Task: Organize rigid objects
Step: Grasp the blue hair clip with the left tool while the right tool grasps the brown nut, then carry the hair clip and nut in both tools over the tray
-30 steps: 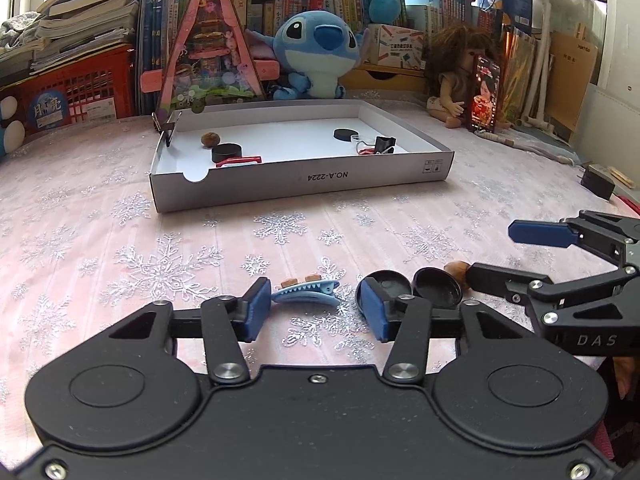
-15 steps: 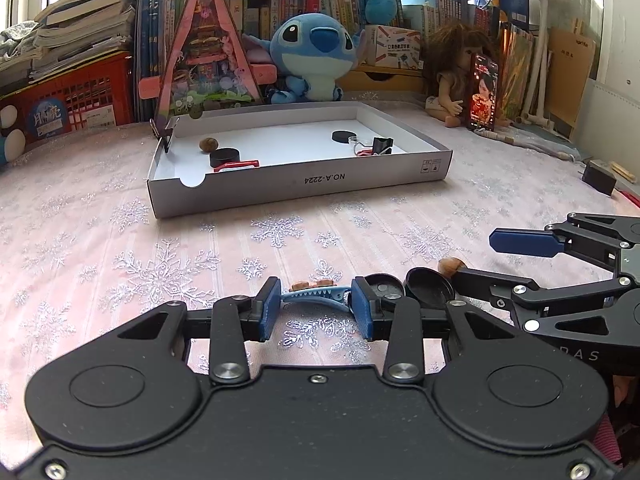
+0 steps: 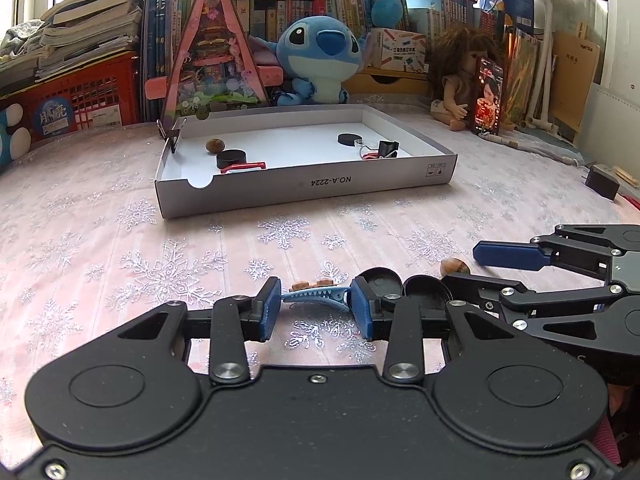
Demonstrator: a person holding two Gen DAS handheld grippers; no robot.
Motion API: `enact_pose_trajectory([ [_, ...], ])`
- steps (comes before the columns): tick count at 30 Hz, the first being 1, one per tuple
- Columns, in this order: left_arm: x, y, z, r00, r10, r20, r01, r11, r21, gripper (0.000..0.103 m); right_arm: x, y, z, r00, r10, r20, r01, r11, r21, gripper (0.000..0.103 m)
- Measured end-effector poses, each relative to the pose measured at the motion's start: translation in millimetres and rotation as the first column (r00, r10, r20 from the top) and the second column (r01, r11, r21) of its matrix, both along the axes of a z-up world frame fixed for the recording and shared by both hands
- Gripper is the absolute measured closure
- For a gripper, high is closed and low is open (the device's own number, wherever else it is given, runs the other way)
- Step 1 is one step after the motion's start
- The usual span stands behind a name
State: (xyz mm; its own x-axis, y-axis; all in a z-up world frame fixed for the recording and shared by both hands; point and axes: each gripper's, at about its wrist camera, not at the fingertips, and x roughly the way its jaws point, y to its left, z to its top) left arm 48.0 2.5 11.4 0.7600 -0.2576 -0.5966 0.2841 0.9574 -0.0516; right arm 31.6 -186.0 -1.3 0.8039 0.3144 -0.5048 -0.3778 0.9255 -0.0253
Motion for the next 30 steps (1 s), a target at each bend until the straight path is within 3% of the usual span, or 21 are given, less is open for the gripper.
enact_pose_trajectory([
  [12, 0.0, 5.5, 1.3, 1.0, 0.019, 0.001, -0.019, 1.0, -0.009, 0.067, 4.3, 0.0, 1.8, 1.0, 0.003, -0.028, -0.001, 0.998, 0.055, 0.081],
  [30, 26.5, 20.6, 19.5, 0.996, 0.089, -0.004, -0.089, 0.995, -0.049, 0.067, 28.4, -23.3, 26.4, 0.992, -0.125, -0.012, 0.126, 0.988, 0.09, 0.082],
])
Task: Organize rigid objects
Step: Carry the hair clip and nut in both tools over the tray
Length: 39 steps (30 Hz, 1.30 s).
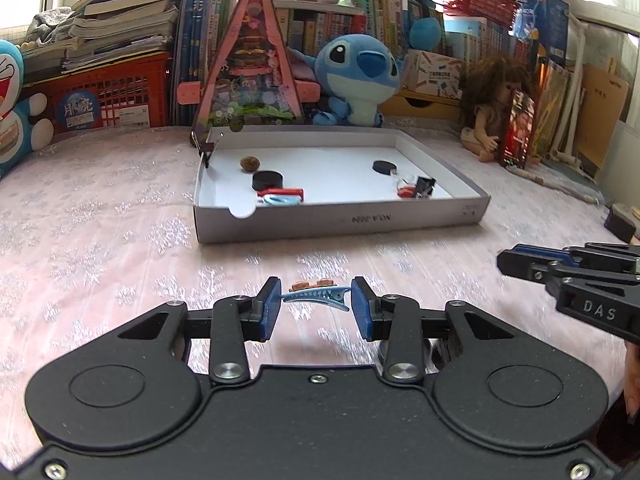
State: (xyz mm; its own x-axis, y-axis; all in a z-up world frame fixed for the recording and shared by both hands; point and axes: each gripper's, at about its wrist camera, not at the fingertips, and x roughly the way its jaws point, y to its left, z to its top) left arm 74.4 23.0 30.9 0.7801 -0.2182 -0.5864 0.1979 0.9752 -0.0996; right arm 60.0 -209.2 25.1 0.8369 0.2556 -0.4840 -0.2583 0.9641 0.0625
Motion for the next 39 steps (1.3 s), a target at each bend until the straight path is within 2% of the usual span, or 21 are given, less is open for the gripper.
enact_pose_trajectory([
  [11, 58.2, 7.5, 36.5, 0.998, 0.063, 0.029, -0.062, 0.997, -0.043, 0.067, 53.5, -21.8, 31.7, 0.998, -0.056, -0.026, 0.058, 0.996, 0.071, 0.082],
  [19, 123.6, 6.7, 52.0, 0.994, 0.11, -0.012, -0.11, 0.991, -0.073, 0.067, 113.2, -20.7, 52.2, 0.995, -0.072, -0.072, 0.08, 0.99, 0.117, 0.082],
  [26, 174.7, 8.6, 47.3, 0.987, 0.149, -0.063, -0.153, 0.986, -0.073, 0.067, 156.5, -16.0, 53.2, 0.989, -0.08, -0.127, 0.098, 0.985, 0.142, 0.082],
  [31, 211.1, 11.1, 36.5, 0.974, 0.192, -0.118, -0.203, 0.975, -0.092, 0.067, 188.8, -15.5, 42.5, 0.976, -0.097, -0.196, 0.131, 0.977, 0.168, 0.082],
  [39, 245.7, 8.8, 17.9, 0.967, 0.218, -0.131, -0.227, 0.972, -0.057, 0.067, 226.3, -6.8, 23.7, 0.964, -0.125, -0.233, 0.165, 0.974, 0.157, 0.082],
])
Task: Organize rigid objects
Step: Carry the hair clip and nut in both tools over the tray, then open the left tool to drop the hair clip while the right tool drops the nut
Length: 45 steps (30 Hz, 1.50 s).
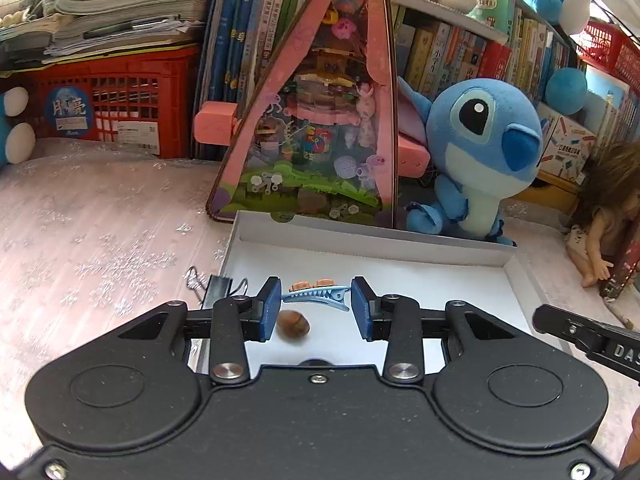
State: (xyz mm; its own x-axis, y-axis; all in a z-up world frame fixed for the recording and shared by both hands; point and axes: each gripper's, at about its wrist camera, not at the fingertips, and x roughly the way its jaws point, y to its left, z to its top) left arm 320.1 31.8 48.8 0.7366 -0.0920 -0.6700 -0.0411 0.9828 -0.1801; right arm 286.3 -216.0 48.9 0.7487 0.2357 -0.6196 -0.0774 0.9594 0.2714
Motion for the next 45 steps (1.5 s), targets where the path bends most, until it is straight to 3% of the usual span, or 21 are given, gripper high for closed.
enact_pose_trajectory([
  [15, 22.4, -11.0, -28.7, 1.0, -0.017, 0.002, 0.017, 0.999, 0.05, 0.067, 36.5, 8.0, -35.5, 0.999, -0.036, -0.007, 0.036, 0.999, 0.03, 0.082],
  [34, 30.9, -17.4, -40.0, 0.999, -0.017, -0.046, 0.021, 0.996, 0.091, 0.067, 44.1, 5.4, -42.8, 0.997, -0.054, -0.049, 0.056, 0.998, 0.039, 0.082],
  [38, 29.7, -16.8, -38.2, 0.999, -0.024, -0.048, 0.028, 0.997, 0.077, 0.065, 42.1, 3.2, -42.1, 0.997, -0.062, -0.038, 0.064, 0.997, 0.05, 0.073],
  [39, 29.3, -16.4, -37.3, 0.999, -0.023, -0.048, 0.027, 0.997, 0.072, 0.063, 41.4, 2.6, -41.3, 0.997, -0.065, -0.035, 0.066, 0.996, 0.053, 0.068],
  [40, 28.7, -15.9, -36.0, 0.999, -0.023, -0.048, 0.026, 0.997, 0.066, 0.061, 40.3, 1.5, -40.4, 0.997, -0.066, -0.033, 0.067, 0.996, 0.06, 0.056],
  [45, 18.5, -14.0, -25.5, 0.999, -0.043, -0.028, 0.044, 0.998, 0.038, 0.05, 27.6, -4.9, -29.6, 0.998, -0.056, -0.004, 0.056, 0.994, 0.09, 0.054],
])
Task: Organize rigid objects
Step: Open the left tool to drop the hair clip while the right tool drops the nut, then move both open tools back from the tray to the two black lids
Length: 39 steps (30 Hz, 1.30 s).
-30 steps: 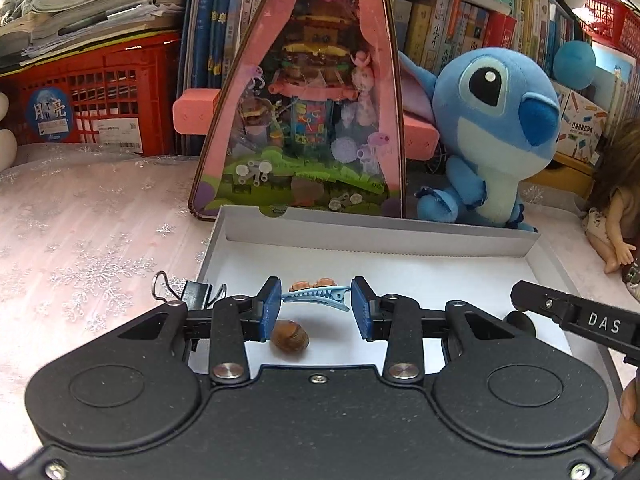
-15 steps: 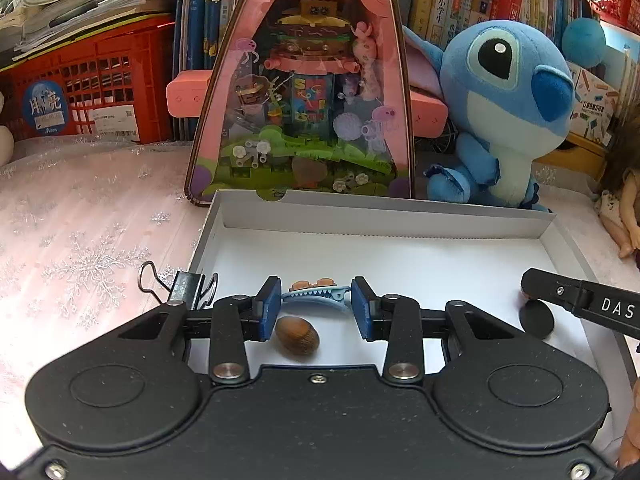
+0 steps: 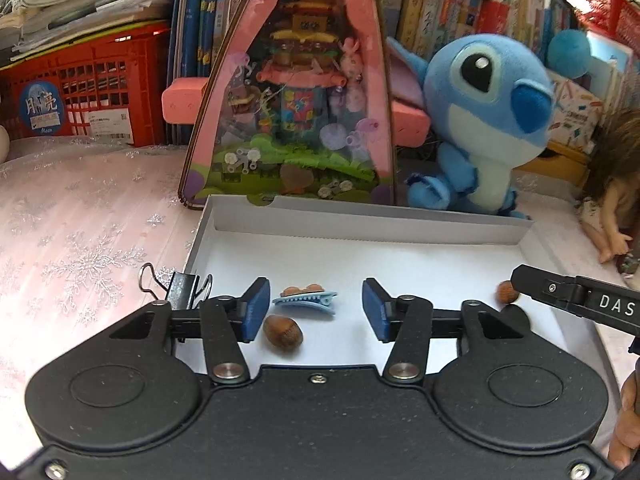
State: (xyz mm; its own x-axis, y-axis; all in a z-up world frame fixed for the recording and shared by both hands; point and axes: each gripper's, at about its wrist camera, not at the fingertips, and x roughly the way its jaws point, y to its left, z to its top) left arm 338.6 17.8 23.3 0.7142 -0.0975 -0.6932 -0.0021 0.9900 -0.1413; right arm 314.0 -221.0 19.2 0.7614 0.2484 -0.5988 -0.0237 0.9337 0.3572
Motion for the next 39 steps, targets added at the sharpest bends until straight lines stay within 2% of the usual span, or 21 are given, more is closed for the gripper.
enact_pose_trajectory([
  [3, -11.0, -0.6, 7.9, 1.0, -0.003, 0.026, 0.003, 1.0, -0.002, 0.04, -12.4, -2.4, 7.7, 0.999, 0.019, 0.027, -0.018, 1.0, -0.02, 0.05],
  [5, -19.0, -1.4, 12.0, 0.999, -0.002, 0.043, 0.002, 1.0, -0.004, 0.036, -21.4, -4.0, 11.3, 0.999, 0.033, 0.038, -0.031, 0.999, -0.033, 0.048],
  [12, -55.0, -6.6, 26.3, 0.997, -0.033, 0.067, 0.032, 0.999, 0.013, 0.03, -59.0, -6.1, 22.0, 0.993, 0.079, 0.093, -0.072, 0.994, -0.079, 0.039],
  [20, -103.1, -9.9, 35.6, 0.993, -0.073, 0.097, 0.072, 0.997, 0.014, 0.028, -102.6, -6.0, 32.4, 0.979, 0.141, 0.149, -0.121, 0.984, -0.133, 0.027],
  [26, -136.5, -10.2, 36.9, 0.988, -0.113, 0.109, 0.112, 0.994, 0.02, 0.027, -136.6, -4.7, 35.1, 0.965, 0.194, 0.178, -0.164, 0.971, -0.173, 0.021],
  [39, -202.0, -11.2, 24.1, 0.973, -0.2, 0.117, 0.197, 0.98, 0.036, 0.026, -198.5, 0.5, 21.2, 0.943, 0.274, 0.187, -0.233, 0.949, -0.215, 0.018],
])
